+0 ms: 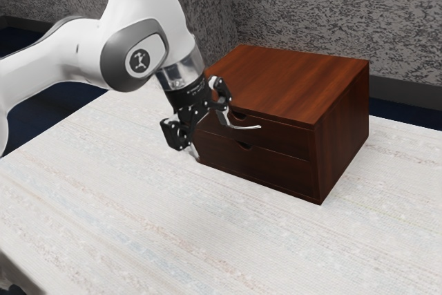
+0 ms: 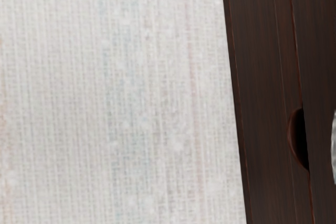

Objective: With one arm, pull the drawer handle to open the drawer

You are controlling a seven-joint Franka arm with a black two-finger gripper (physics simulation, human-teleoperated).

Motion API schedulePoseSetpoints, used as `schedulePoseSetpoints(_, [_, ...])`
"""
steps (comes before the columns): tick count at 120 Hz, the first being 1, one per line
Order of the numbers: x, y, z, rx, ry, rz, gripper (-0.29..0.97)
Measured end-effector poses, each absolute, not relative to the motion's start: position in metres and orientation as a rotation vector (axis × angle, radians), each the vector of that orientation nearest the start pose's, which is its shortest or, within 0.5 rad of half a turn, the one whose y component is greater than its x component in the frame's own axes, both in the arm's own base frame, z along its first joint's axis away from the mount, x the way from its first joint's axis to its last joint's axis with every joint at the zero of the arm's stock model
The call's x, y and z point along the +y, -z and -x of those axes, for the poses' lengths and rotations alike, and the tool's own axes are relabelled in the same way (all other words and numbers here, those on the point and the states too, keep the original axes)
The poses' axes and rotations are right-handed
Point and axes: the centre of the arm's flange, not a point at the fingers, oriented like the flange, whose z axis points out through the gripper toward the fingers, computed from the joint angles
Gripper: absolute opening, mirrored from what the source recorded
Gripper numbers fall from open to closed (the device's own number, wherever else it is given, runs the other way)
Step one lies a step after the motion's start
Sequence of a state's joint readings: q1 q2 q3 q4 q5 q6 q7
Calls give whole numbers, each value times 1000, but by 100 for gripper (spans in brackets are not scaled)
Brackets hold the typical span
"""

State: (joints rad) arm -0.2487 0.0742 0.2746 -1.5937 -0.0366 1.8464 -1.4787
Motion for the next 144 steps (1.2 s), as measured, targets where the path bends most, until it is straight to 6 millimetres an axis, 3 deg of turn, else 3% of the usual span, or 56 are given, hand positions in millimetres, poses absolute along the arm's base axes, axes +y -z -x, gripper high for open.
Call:
schedulePoseSetpoints(31, [2, -597, -610, -2259, 306, 2417, 68])
schedulePoseSetpoints(57, [17, -597, -617, -2310, 377, 2403, 68])
schedulePoseSetpoints(75, [16, -596, -620, -2314, 397, 2409, 68])
schedulePoseSetpoints(105, [12, -590, -617, -2314, 387, 2414, 54])
schedulePoseSetpoints(144, [15, -579, -621, -2316, 377, 2399, 49])
